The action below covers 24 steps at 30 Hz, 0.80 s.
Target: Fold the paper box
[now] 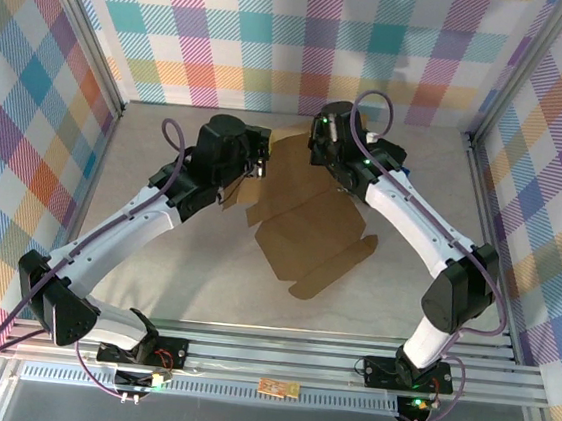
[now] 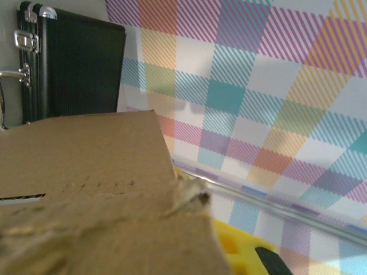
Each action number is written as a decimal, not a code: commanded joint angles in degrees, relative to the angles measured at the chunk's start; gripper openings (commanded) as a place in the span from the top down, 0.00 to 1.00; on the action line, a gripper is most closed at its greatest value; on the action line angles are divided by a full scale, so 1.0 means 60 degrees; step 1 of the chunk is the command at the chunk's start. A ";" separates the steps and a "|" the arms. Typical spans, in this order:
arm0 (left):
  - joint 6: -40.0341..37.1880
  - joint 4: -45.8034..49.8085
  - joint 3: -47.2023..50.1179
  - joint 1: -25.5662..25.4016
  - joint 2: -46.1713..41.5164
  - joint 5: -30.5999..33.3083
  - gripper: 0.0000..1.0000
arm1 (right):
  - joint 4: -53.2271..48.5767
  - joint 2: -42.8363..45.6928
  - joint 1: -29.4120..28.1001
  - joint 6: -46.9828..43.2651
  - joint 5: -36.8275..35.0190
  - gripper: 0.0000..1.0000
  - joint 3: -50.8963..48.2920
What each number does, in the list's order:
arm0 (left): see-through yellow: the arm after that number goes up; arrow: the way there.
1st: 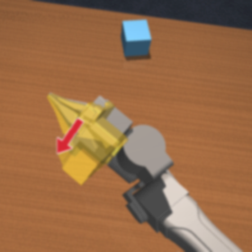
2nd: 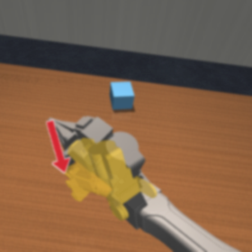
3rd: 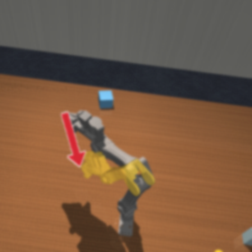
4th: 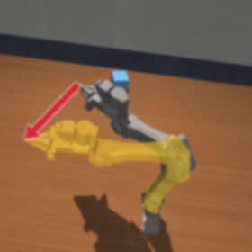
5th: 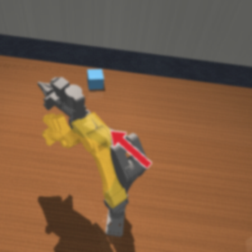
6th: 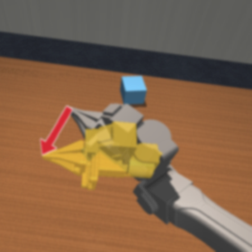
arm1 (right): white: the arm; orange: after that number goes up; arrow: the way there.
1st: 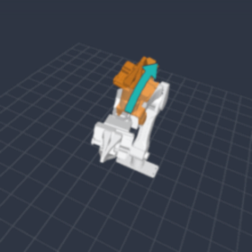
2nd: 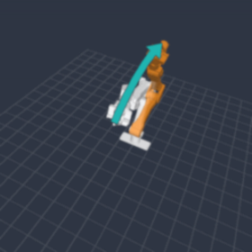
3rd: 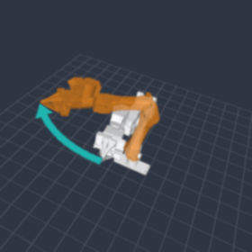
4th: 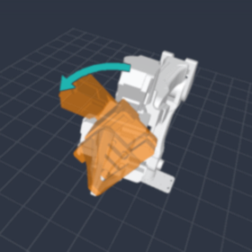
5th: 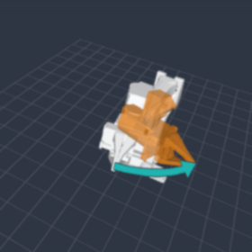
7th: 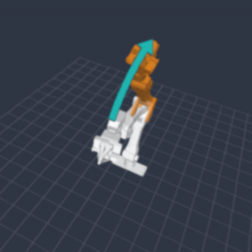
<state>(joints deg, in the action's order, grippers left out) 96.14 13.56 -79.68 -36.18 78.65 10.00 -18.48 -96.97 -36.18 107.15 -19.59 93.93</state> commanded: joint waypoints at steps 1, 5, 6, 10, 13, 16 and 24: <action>-0.1418 0.0571 0.0138 0.0936 -0.0515 -0.1715 1.00 | 0.0067 0.0881 0.0135 -0.1140 0.0503 0.58 -0.0287; -0.2384 -0.0252 0.0777 0.2561 -0.0911 -0.4484 1.00 | 0.0561 0.1218 0.0484 -0.2127 0.1845 0.33 -0.1035; -0.2729 -0.0076 0.0807 0.2997 -0.0921 -0.5206 1.00 | 0.0912 0.1220 0.0550 -0.2195 0.2289 0.29 -0.1320; -0.3922 0.0009 0.0972 0.4064 -0.0958 -0.6795 1.00 | 0.2934 0.0756 0.0538 -0.1868 0.3685 0.19 -0.2065; -0.4033 -0.0672 0.1226 0.4572 -0.0843 -0.7592 1.00 | 0.3937 -0.0094 0.0517 -0.1763 0.4432 0.17 -0.1563; -0.4342 -0.0686 0.1175 0.4905 -0.0732 -0.8007 1.00 | 0.4794 -0.0859 0.0457 -0.1659 0.4533 0.17 -0.1007; -0.4422 -0.0838 0.1199 0.5252 -0.0573 -0.8327 1.00 | 0.5795 -0.1965 0.0420 -0.1104 0.4130 0.38 -0.0529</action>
<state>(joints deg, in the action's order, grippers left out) 71.24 11.46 -72.44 -5.08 74.65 -36.12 9.45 -108.31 -33.43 98.96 5.34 88.62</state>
